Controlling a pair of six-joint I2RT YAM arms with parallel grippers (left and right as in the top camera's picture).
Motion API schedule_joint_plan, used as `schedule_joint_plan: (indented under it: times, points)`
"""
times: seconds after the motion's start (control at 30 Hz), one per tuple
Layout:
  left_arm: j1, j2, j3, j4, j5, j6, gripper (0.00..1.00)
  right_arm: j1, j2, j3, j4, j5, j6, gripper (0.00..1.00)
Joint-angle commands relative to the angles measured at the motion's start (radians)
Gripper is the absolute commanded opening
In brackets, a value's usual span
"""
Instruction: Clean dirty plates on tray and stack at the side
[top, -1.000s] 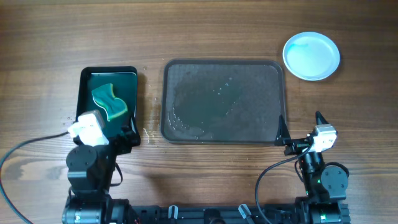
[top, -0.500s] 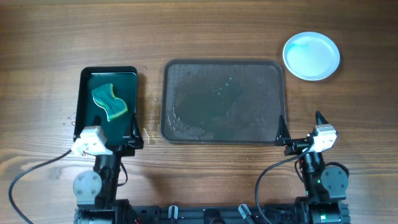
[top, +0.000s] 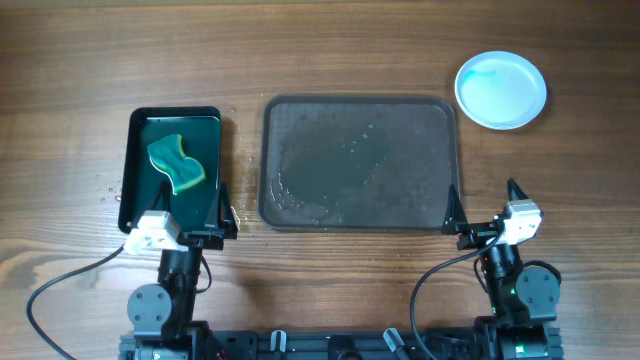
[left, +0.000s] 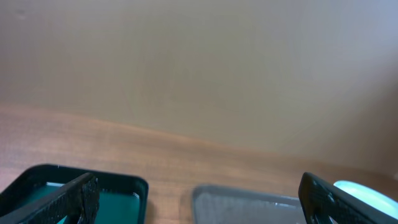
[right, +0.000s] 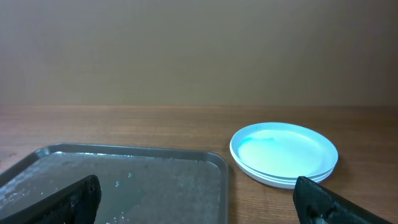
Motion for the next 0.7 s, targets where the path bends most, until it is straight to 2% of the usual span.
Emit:
schedule_joint_plan:
  times: [0.0,0.17,0.67]
  points:
    - [-0.005,-0.011,-0.007,-0.068,0.004,0.013,1.00,0.003,-0.008,-0.003,0.002,0.016,-0.013,1.00]
    - [-0.008,-0.011,-0.007,-0.202,0.006,0.013,1.00,0.003,-0.008,-0.003,0.002,0.016,-0.013,1.00]
    - [-0.050,-0.009,-0.007,-0.200,0.004,0.013,1.00,0.003,-0.008,-0.003,0.002,0.017,-0.013,1.00]
